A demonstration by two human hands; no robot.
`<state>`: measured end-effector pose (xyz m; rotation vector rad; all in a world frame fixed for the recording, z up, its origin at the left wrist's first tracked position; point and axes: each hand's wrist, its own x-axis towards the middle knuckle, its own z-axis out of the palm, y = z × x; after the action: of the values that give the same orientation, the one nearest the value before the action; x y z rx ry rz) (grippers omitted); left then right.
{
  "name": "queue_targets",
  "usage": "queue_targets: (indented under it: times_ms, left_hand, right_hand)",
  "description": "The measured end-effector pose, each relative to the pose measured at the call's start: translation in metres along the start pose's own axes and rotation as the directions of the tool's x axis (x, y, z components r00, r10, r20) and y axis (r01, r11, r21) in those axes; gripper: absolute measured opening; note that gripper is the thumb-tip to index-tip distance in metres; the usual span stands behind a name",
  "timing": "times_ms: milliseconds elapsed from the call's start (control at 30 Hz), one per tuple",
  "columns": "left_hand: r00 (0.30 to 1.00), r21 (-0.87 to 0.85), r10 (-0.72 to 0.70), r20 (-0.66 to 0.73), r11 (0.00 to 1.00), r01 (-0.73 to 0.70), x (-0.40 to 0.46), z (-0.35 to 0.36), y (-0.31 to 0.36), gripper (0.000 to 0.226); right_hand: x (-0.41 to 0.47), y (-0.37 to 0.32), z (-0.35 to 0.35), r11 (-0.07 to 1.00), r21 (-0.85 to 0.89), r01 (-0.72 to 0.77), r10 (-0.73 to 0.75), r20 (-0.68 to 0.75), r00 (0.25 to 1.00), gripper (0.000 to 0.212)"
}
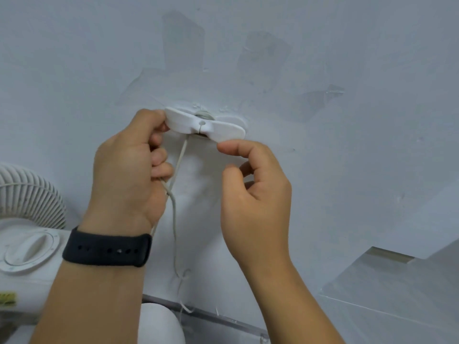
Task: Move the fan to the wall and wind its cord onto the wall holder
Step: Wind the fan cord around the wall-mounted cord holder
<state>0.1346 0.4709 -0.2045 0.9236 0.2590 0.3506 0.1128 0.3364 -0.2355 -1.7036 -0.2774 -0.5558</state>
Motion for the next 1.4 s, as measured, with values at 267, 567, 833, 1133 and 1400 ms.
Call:
queue_targets:
  times_ms: [267, 567, 833, 1133, 1400]
  left_hand:
    - [0.989, 0.008, -0.12, 0.086, 0.993, 0.119, -0.001, 0.003, 0.002, 0.022]
    - [0.902, 0.476, 0.429, 0.04, 0.786, -0.395, -0.005, 0.0, 0.0, 0.018]
    - [0.831, 0.585, 0.537, 0.143, 0.632, -0.509, -0.025, 0.013, -0.001, 0.034]
    - [0.829, 0.619, 0.524, 0.197, 0.589, -0.519, -0.035, 0.015, 0.004, 0.02]
    - [0.821, 0.503, 0.542, 0.178, 0.667, -0.549, -0.028, 0.013, -0.005, 0.009]
  right_hand:
    - [0.003, -0.002, 0.0, 1.0, -0.019, 0.004, -0.004, -0.002, 1.0, 0.031]
    - [0.001, -0.003, 0.006, 0.999, -0.041, -0.004, 0.003, -0.024, 1.0, 0.032]
    - [0.007, -0.002, 0.002, 1.0, 0.011, 0.017, -0.016, -0.049, 0.999, 0.032]
    - [0.006, -0.002, 0.001, 0.991, 0.132, -0.031, 0.026, 0.036, 0.999, 0.008]
    - [0.007, -0.001, 0.0, 0.973, 0.228, -0.034, 0.033, 0.009, 0.999, 0.011]
